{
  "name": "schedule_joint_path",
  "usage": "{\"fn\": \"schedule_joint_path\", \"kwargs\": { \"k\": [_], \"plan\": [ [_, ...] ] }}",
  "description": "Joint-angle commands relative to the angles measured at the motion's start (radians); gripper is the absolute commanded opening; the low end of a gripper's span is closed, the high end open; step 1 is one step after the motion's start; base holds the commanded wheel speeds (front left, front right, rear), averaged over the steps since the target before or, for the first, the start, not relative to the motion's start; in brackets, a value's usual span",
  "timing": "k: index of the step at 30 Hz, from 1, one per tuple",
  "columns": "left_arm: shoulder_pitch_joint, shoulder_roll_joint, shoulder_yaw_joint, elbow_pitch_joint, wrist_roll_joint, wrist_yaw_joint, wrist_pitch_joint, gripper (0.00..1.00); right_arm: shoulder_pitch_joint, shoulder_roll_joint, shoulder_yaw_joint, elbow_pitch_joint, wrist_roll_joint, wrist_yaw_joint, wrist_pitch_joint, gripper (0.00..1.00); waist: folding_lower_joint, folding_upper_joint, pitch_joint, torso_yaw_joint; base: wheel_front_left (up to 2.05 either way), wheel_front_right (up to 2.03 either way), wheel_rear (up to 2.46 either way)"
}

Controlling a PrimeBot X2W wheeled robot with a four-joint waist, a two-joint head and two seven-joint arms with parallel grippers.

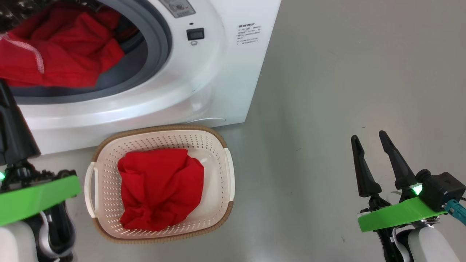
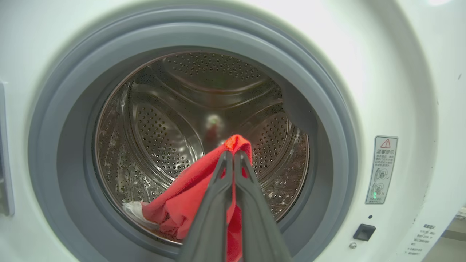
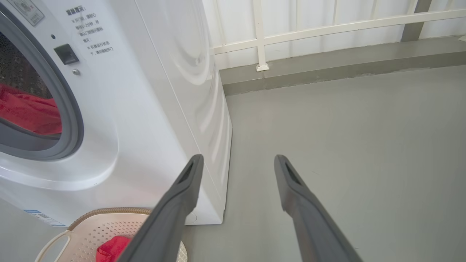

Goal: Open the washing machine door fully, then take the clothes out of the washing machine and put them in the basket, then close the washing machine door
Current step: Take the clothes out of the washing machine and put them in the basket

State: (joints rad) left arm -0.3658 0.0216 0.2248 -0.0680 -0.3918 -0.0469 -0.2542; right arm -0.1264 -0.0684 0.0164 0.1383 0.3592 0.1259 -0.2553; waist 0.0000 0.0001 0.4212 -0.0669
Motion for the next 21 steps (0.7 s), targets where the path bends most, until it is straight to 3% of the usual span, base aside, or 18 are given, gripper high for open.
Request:
{"fn": "schedule_joint_path", "kwargs": {
  "k": [1, 9, 21],
  "plan": [
    [0.032, 0.029, 0.015, -0.067, 0.009, 0.017, -0.008, 0.00, 0.005, -0.011, 0.021, -0.024, -0.006, 0.005, -0.006, 1.00, 0.0000, -0.0001, 0.000, -0.002, 0.00, 0.00, 0.00],
    [0.083, 0.029, -0.042, -0.132, 0.031, 0.062, -0.008, 0.00, 0.003, -0.009, 0.024, -0.024, -0.006, 0.005, -0.006, 1.00, 0.0000, -0.0001, 0.003, -0.002, 0.00, 0.00, 0.00],
    [0.067, 0.029, -0.062, 0.145, 0.065, 0.033, -0.008, 0.00, -0.002, -0.006, 0.029, -0.024, -0.007, 0.005, -0.006, 1.00, 0.0000, -0.0001, 0.017, -0.001, 0.00, 0.00, 0.00]
  ]
}}
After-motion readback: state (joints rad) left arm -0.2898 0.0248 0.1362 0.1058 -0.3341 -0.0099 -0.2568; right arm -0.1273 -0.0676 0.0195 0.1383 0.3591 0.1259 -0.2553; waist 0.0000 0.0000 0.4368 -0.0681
